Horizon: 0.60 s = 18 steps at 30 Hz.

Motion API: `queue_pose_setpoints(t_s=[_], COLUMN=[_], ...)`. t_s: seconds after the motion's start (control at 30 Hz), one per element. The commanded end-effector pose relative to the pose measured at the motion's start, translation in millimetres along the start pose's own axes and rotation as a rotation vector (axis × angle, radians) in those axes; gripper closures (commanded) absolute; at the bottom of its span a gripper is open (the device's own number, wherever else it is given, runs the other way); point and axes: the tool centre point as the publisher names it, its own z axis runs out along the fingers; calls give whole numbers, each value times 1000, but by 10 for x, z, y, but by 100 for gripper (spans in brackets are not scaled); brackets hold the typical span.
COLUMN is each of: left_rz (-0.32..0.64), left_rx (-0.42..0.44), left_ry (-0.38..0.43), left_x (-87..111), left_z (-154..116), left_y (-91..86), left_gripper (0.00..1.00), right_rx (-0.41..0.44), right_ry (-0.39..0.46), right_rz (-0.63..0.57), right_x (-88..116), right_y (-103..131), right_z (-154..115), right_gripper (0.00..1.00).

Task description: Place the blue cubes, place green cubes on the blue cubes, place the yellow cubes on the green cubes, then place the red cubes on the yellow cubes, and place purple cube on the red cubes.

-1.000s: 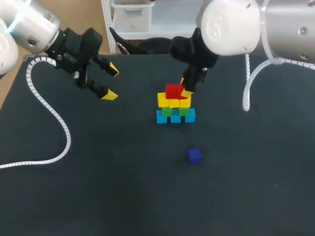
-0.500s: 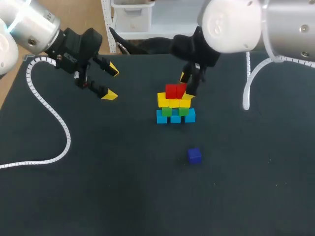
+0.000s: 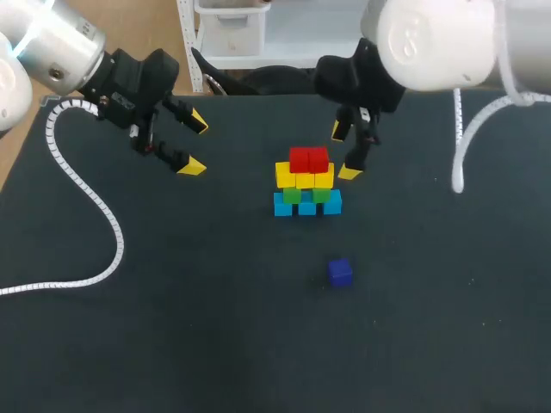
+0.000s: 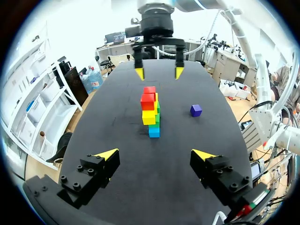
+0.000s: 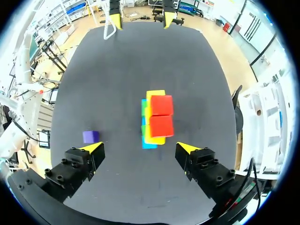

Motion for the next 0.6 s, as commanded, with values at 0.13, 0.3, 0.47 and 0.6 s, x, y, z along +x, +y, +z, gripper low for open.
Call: queue_pose_setpoints(t_s=[0.13, 0.3, 0.47, 0.6], left_rz=[3, 3, 3, 3], left_rx=[2, 2, 2, 2], left_ry=[-2, -2, -2, -2], left_x=[8, 8, 8, 8], left_z=[-3, -3, -3, -3], left_y=[9, 9, 9, 9], left_gripper=[0, 0, 0, 0], right_rx=[57, 44, 19, 18], right_ry=[-73, -100, -71, -87], right_rz=[38, 73, 69, 55], right_x=[240, 344, 426, 510], right_y=[522, 808, 1055, 1192], right_z=[-88, -48, 58, 111], right_gripper=[0, 0, 0, 0])
